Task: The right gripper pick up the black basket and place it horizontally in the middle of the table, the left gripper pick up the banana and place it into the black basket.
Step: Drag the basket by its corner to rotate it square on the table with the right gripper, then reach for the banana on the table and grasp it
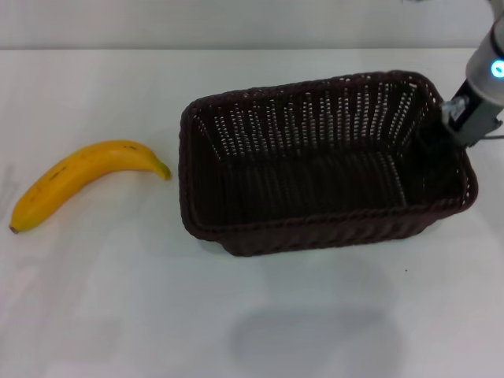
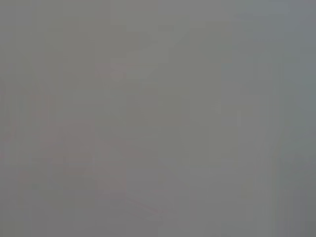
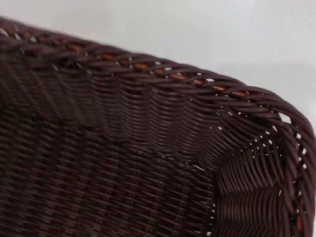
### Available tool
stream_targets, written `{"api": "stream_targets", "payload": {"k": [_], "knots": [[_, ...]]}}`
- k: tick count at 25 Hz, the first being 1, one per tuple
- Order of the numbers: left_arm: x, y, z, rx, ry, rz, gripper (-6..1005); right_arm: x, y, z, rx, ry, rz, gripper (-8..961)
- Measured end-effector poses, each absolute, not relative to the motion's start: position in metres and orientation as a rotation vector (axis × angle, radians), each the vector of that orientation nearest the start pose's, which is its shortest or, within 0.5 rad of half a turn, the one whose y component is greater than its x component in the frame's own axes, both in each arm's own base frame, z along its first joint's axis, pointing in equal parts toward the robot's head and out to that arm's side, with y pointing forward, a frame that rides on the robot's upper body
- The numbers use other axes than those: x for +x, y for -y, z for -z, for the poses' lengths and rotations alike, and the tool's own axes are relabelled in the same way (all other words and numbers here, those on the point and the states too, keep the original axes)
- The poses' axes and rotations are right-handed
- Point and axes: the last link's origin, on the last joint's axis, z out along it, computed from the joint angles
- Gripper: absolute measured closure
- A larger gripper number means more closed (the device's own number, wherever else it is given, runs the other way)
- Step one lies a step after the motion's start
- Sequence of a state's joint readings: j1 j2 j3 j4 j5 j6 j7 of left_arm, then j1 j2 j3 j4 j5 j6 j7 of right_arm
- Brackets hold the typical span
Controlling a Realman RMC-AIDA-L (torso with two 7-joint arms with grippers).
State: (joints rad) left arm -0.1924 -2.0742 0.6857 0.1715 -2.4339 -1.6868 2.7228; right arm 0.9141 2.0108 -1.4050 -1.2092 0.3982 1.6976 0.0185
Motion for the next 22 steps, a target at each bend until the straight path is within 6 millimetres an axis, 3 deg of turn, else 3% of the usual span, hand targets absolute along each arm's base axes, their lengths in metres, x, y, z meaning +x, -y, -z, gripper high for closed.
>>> {"api": "stream_targets", "payload": {"k": [6, 12, 15, 16, 22], "knots": [[-0.362, -0.234, -0.078, -1.348, 0.302, 0.925, 140, 0.127, -0.395, -0.036, -2.137, -1.368, 0.571, 430], [-0.367, -0.23, -0.08, -1.363, 0.309, 0.905, 140, 0.132, -0.395, -0.057, -2.109, -1.387, 0.479, 272], [-0.368, -0.23, -0.081, -1.397, 0.305, 0.894, 140, 0.129, -0.394, -0.077, -2.09, -1.329, 0.367, 272], [-0.375, -0.236, -0.09, -1.524, 0.361, 0.885, 140, 0.129, -0.393, -0.084, -2.083, -1.298, 0.317, 272], [-0.384, -0.247, -0.133, -1.703, 0.604, 0.984, 140, 0.149, -0.388, -0.121, -2.005, -1.049, 0.047, 272]]}}
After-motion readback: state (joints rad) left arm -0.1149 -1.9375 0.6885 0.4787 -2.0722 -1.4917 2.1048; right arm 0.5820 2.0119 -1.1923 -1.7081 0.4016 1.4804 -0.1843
